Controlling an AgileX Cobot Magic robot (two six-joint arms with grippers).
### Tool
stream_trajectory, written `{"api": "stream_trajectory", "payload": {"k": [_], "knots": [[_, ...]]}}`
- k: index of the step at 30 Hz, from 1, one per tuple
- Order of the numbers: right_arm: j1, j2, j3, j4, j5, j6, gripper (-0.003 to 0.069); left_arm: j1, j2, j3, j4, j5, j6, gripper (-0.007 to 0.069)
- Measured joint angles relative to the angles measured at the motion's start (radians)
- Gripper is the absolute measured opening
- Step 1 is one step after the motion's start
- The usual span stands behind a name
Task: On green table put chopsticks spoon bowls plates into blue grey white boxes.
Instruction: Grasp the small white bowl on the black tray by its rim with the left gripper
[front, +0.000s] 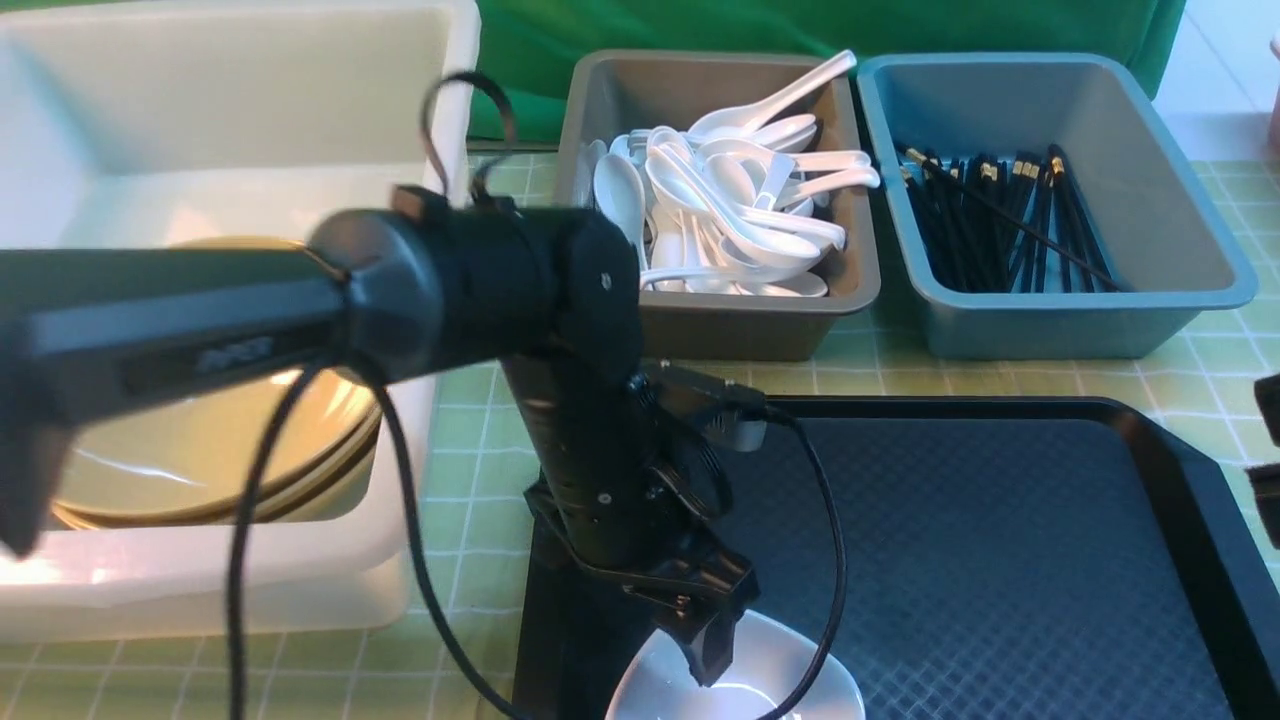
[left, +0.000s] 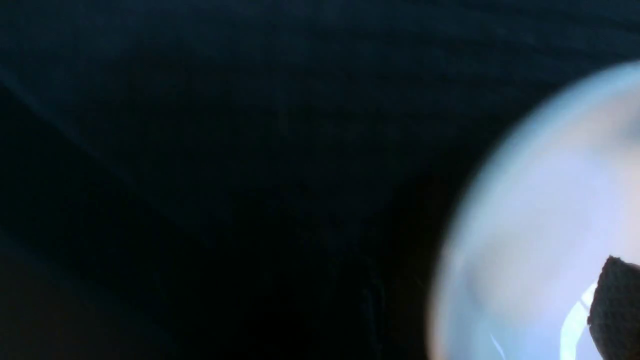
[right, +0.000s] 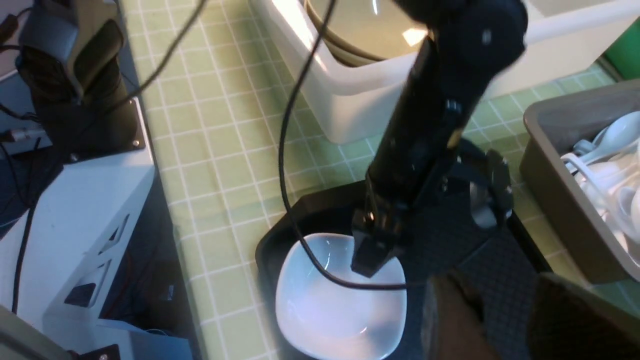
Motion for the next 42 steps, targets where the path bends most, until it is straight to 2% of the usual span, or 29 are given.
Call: {"api": "stream_trajectory", "payload": {"k": [4, 6, 9, 10, 12, 13, 14, 16, 23, 28, 36, 41, 42], "knots": [[0.000, -0.009, 0.000, 0.001, 0.034, 0.000, 0.0235, 0.000, 0.039, -0.003, -0.009, -0.036, -0.032, 0.0528], [0.000, -0.013, 0.000, 0.001, 0.045, 0.000, 0.0235, 0.001, 0.048, -0.007, -0.011, -0.034, -0.035, 0.0489], [0.000, -0.013, 0.000, 0.003, 0.051, 0.000, 0.0235, 0.007, 0.060, -0.011, -0.021, -0.023, -0.035, 0.0395], [0.000, -0.013, 0.000, 0.003, 0.051, 0.000, 0.0235, 0.007, 0.072, -0.013, -0.063, -0.007, -0.035, 0.0303], [0.000, -0.013, 0.000, 0.003, 0.051, 0.000, 0.0235, 0.003, 0.083, -0.013, -0.085, 0.006, -0.035, 0.0174], [0.000, -0.013, 0.000, 0.003, 0.051, 0.000, 0.0235, 0.003, 0.084, -0.013, -0.088, 0.007, -0.035, 0.0148], [0.000, -0.015, 0.000, 0.003, 0.051, 0.000, 0.0235, 0.003, 0.087, -0.013, -0.106, 0.025, -0.034, 0.0079], [0.000, -0.015, 0.000, 0.003, 0.051, 0.000, 0.0235, 0.003, 0.087, -0.013, -0.121, 0.037, -0.031, 0.0050], [0.000, -0.016, 0.000, 0.004, 0.056, -0.001, 0.0235, 0.002, 0.013, -0.005, -0.100, 0.019, -0.032, 0.0014], [0.000, -0.017, 0.000, 0.018, 0.055, -0.002, 0.0235, 0.044, -0.102, -0.003, -0.087, 0.007, -0.043, 0.0015], [0.000, -0.018, 0.000, 0.032, 0.027, -0.032, 0.0235, 0.261, -0.306, 0.001, -0.146, 0.041, -0.018, 0.0015], [0.000, -0.001, -0.001, 0.153, 0.004, -0.135, 0.0213, 0.505, -0.428, 0.002, -0.216, 0.115, 0.053, 0.0015], [0.000, 0.003, -0.001, 0.155, 0.002, -0.136, 0.0209, 0.515, -0.428, 0.002, -0.219, 0.119, 0.053, 0.0015]]}}
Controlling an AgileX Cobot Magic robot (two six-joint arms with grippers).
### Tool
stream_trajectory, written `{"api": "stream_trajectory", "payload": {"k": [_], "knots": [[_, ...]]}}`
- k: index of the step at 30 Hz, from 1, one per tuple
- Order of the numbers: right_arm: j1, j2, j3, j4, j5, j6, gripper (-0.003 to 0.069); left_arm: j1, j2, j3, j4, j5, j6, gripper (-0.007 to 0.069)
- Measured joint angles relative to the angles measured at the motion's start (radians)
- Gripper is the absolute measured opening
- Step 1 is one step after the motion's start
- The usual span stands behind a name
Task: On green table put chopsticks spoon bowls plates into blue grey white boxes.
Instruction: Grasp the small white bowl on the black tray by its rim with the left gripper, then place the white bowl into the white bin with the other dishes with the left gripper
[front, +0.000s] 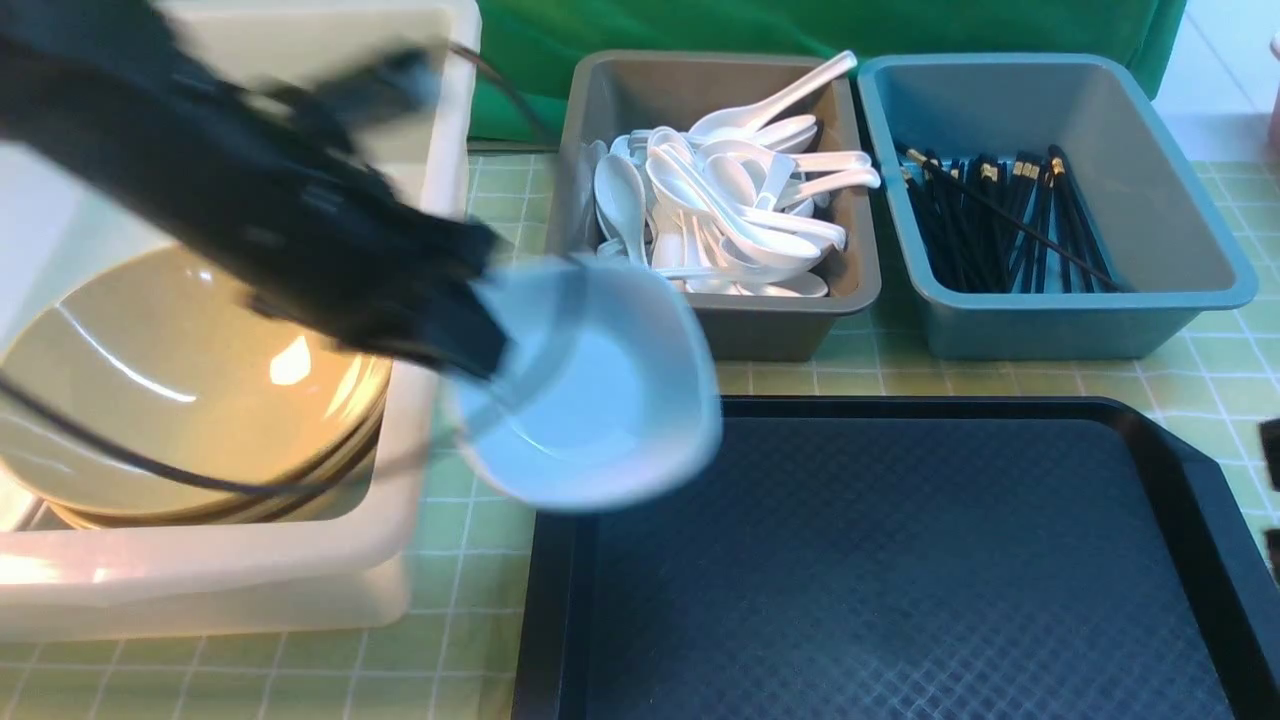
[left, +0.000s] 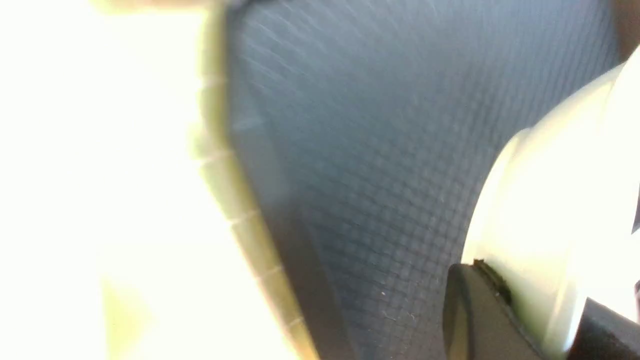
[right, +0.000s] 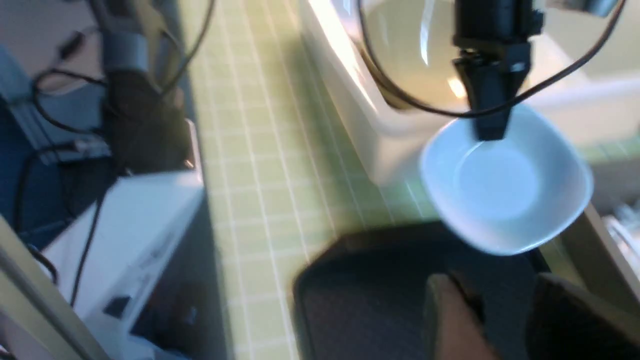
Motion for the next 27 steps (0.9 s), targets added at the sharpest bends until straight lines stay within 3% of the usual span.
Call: {"api": "stream_trajectory", "payload": {"k": [5, 7, 10, 13, 16, 20, 27], "knots": [[0.000, 0.090, -0.001, 0.032, -0.061, -0.020, 0.0053, 0.319, -0.092, 0.000, -0.050, 0.032, 0.052, 0.0015], [0.000, 0.114, -0.001, 0.046, -0.090, -0.030, 0.0036, 0.391, -0.107, 0.000, -0.050, 0.032, 0.051, 0.0015], [0.000, 0.169, -0.001, 0.103, -0.137, -0.065, 0.0024, 0.579, -0.143, 0.001, -0.026, 0.033, 0.051, 0.0015], [0.000, 0.204, -0.001, 0.132, -0.149, -0.079, 0.0024, 0.707, -0.176, 0.001, 0.054, 0.035, 0.016, 0.0015], [0.000, 0.222, -0.001, 0.140, -0.149, -0.083, 0.0024, 0.782, -0.192, -0.004, 0.195, 0.038, -0.085, 0.0015], [0.000, 0.229, -0.001, 0.142, -0.149, -0.094, 0.0024, 0.805, -0.182, -0.008, 0.402, 0.020, -0.271, 0.0015], [0.000, 0.229, -0.001, 0.143, -0.148, -0.109, 0.0024, 0.805, -0.107, -0.008, 0.566, -0.011, -0.460, 0.0015]]}}
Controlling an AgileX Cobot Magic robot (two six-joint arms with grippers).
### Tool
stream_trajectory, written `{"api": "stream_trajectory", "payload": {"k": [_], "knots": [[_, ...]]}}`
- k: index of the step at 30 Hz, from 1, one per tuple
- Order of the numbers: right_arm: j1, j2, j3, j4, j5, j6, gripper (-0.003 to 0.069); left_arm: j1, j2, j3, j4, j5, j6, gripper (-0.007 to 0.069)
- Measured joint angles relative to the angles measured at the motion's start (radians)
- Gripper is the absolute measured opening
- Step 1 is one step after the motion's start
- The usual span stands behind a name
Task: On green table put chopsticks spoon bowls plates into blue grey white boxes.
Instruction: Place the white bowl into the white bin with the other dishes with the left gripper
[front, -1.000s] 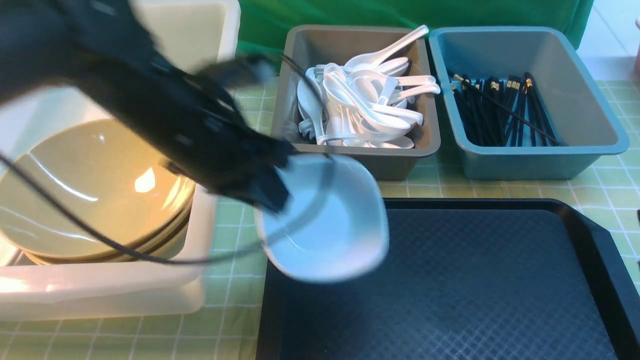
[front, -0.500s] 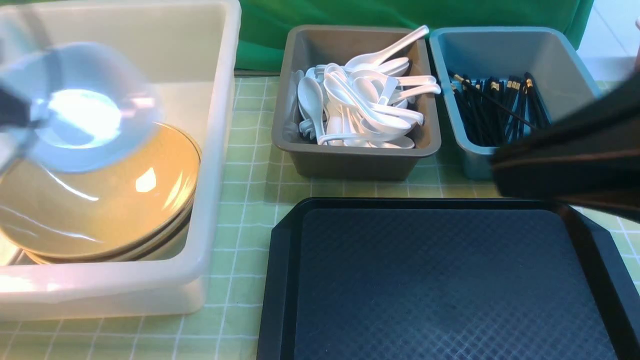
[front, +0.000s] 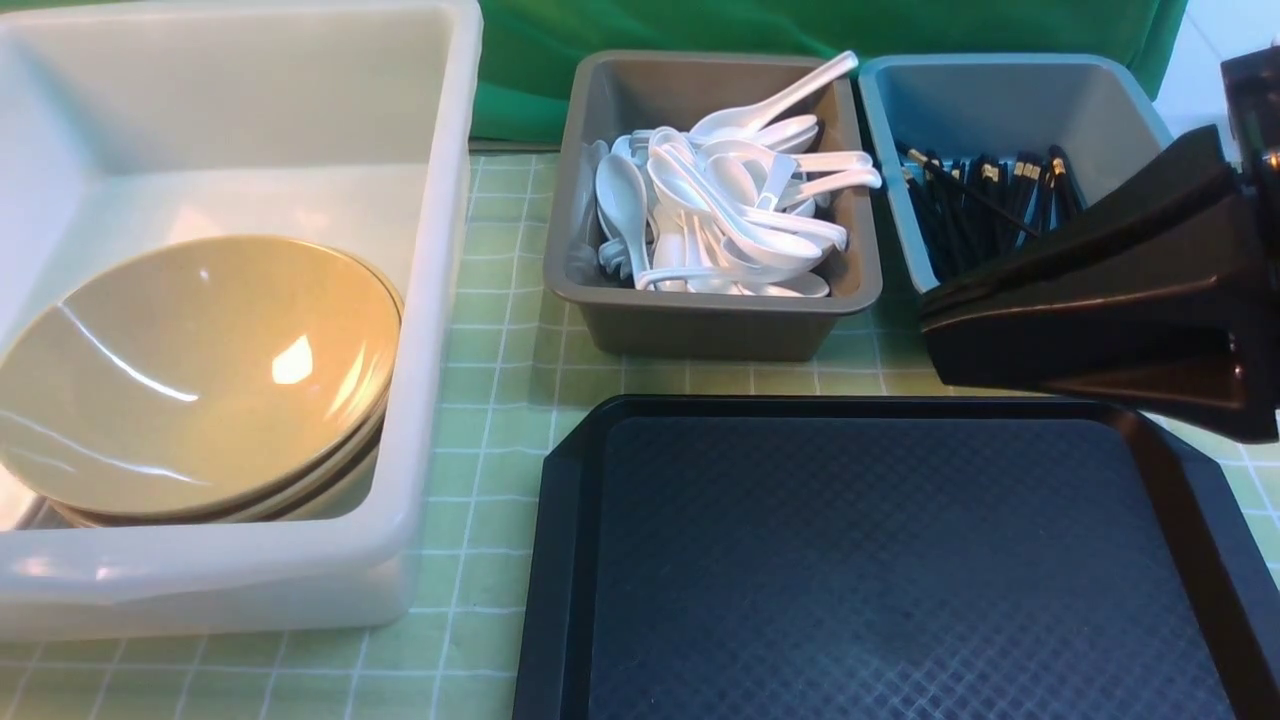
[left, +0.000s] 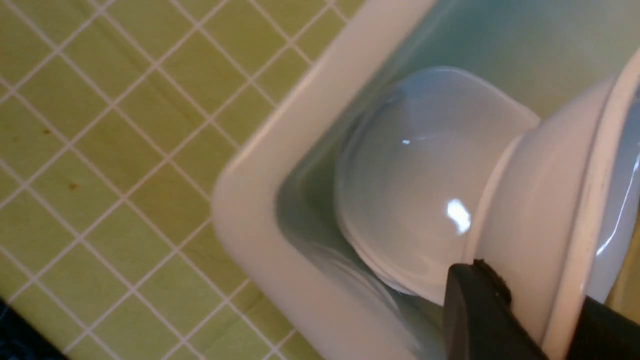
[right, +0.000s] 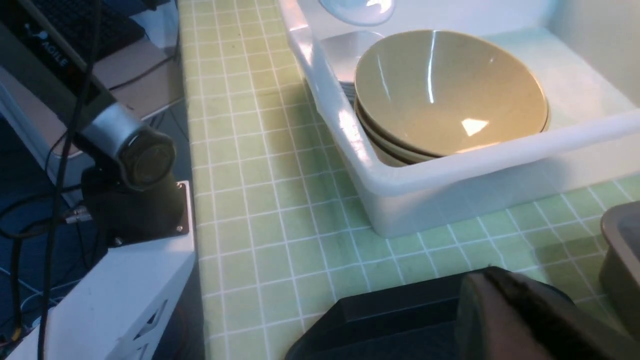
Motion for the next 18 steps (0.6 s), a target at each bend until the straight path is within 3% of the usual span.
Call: {"api": "stream_trajectory", "payload": {"k": [4, 18], "knots": [[0.000, 0.001, 0.000, 0.000, 0.011, -0.008, 0.0024, 0.000, 0.040, 0.000, 0.032, -0.013, -0.040, 0.0015], [0.000, 0.001, 0.000, 0.002, 0.014, -0.015, 0.0025, 0.000, 0.214, 0.000, -0.069, -0.037, -0.007, 0.0015]]}}
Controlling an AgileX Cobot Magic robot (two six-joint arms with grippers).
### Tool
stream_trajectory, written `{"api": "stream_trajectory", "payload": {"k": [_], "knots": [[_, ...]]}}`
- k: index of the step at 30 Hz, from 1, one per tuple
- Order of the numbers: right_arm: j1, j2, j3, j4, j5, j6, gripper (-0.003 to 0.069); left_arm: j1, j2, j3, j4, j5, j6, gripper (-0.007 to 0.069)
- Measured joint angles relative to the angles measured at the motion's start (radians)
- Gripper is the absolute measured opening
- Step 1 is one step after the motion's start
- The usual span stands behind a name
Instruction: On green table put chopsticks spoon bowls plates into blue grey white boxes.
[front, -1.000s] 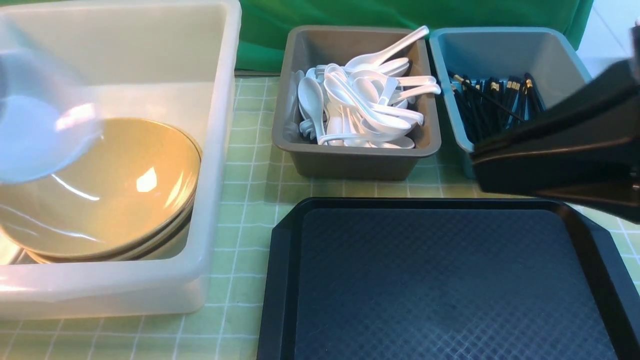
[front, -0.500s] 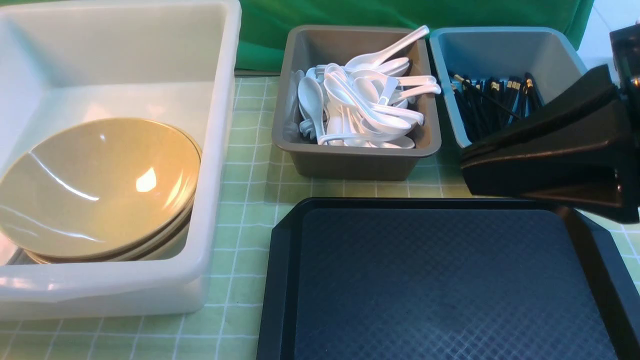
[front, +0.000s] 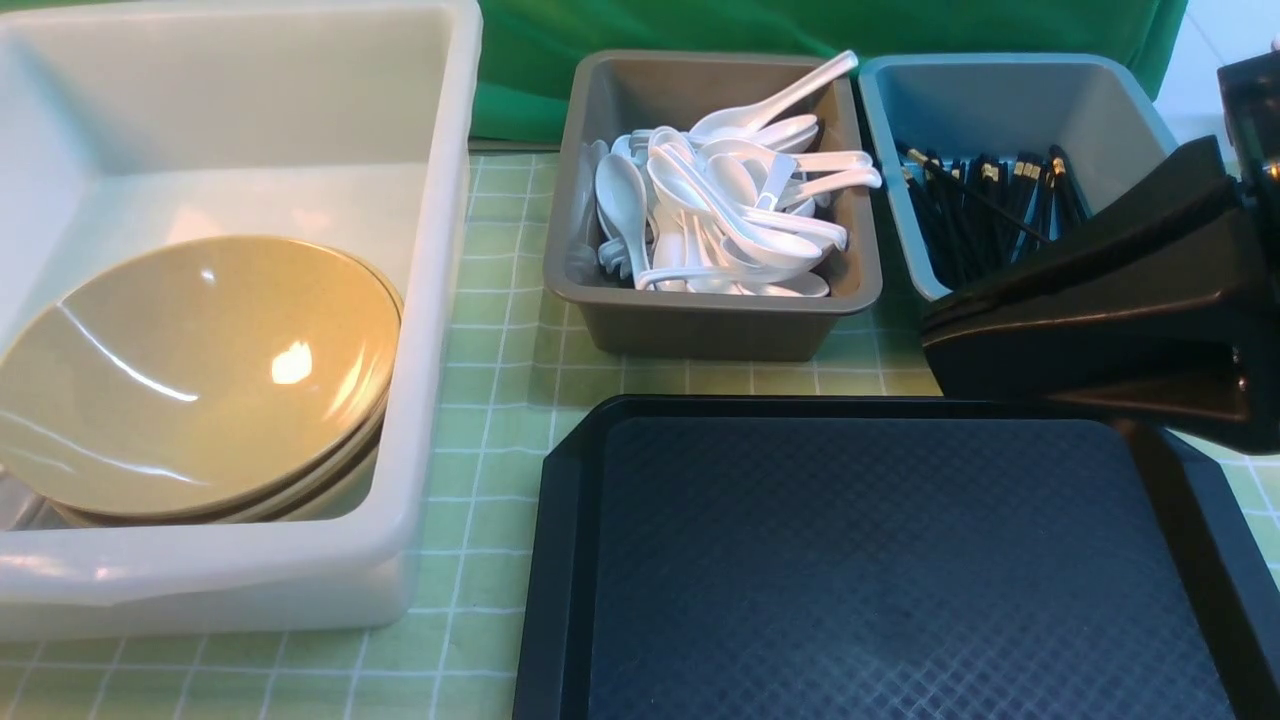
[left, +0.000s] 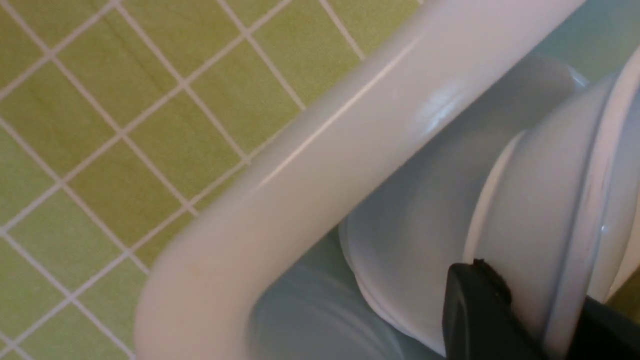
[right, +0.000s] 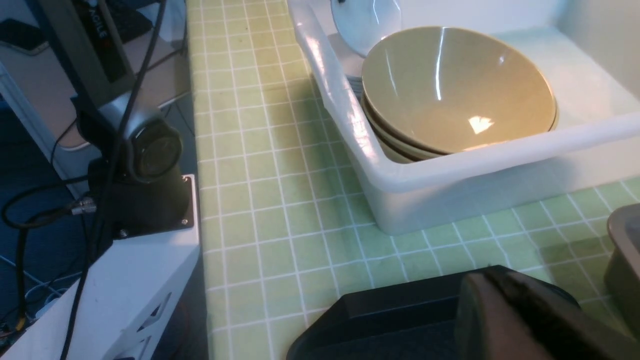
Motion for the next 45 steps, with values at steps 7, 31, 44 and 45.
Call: {"api": "stream_trajectory", "payload": {"k": [7, 31, 44, 45], "knots": [[0.000, 0.000, 0.000, 0.000, 0.000, -0.001, 0.0034, 0.000, 0.010, 0.000, 0.000, 0.001, -0.021, 0.0018], [0.000, 0.000, 0.000, 0.000, 0.018, -0.002, 0.0047, 0.000, -0.068, -0.003, -0.005, 0.079, -0.099, 0.0475], [0.000, 0.000, 0.000, -0.179, -0.037, 0.085, 0.0047, -0.253, -0.358, -0.042, -0.238, 0.090, 0.141, 0.0504], [0.000, 0.000, 0.000, -0.227, -0.062, 0.127, 0.0047, -0.318, -0.369, -0.042, -0.269, 0.081, 0.175, 0.0502]]}}
